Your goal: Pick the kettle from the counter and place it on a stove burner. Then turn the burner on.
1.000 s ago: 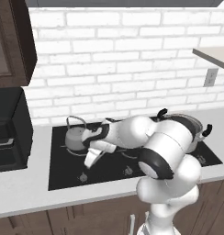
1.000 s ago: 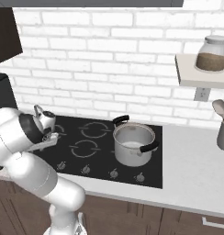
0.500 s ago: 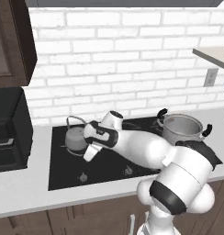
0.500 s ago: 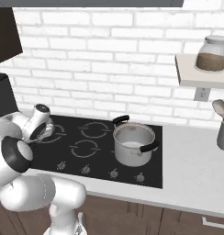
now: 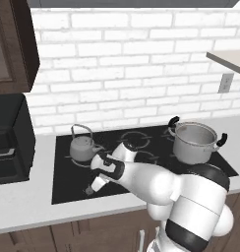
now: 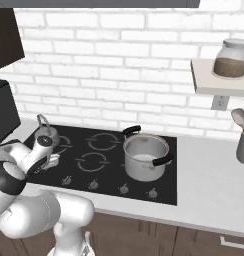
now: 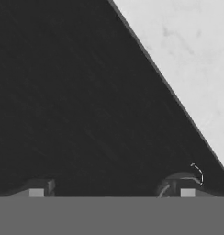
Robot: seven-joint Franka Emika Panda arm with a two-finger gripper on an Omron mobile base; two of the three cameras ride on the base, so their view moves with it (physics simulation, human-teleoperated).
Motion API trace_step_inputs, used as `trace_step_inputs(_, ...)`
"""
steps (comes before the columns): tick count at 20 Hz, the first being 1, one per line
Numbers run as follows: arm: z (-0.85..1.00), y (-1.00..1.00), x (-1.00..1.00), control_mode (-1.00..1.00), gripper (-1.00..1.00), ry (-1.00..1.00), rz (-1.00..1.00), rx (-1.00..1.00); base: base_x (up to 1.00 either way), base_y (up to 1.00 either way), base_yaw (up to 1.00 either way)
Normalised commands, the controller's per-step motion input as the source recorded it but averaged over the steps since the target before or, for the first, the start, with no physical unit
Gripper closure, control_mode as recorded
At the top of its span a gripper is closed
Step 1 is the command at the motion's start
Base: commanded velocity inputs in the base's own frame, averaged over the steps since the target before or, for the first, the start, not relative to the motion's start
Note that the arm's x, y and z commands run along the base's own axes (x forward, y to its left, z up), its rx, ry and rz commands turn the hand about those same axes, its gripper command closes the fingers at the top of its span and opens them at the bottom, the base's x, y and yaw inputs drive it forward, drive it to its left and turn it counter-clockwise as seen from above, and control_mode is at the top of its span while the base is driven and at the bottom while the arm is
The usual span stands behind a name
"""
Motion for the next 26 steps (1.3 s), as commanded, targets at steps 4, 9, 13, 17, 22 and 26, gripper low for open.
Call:
trace_step_inputs(4, 0.12, 0.56, 0.06, -1.0, -1.0, 0.11, -0.26, -0.06, 0.0, 0.0, 0.0)
trace_step_inputs(9, 0.23, 0.04, 0.0, -1.0, -1.0, 0.0, 0.0, 0.0, 0.0, 0.0, 0.0)
trace_step_inputs(13, 0.96, 0.37, 0.0, -1.0, -1.0, 0.0, 0.0, 0.0, 0.0, 0.0, 0.0)
trace_step_inputs(17, 1.0, 0.63, 0.11, -1.0, -1.0, 0.02, 0.0, -0.01, 0.0, 0.0, 0.0)
trace_step_inputs(22, 0.8, 0.81, 0.51, -1.0, -1.0, 0.37, 0.08, -0.36, 0.0, 0.0, 0.0)
trace_step_inputs(26, 0.29, 0.58, 0.26, -1.0, -1.0, 0.38, 0.25, -0.53, 0.0, 0.0, 0.0)
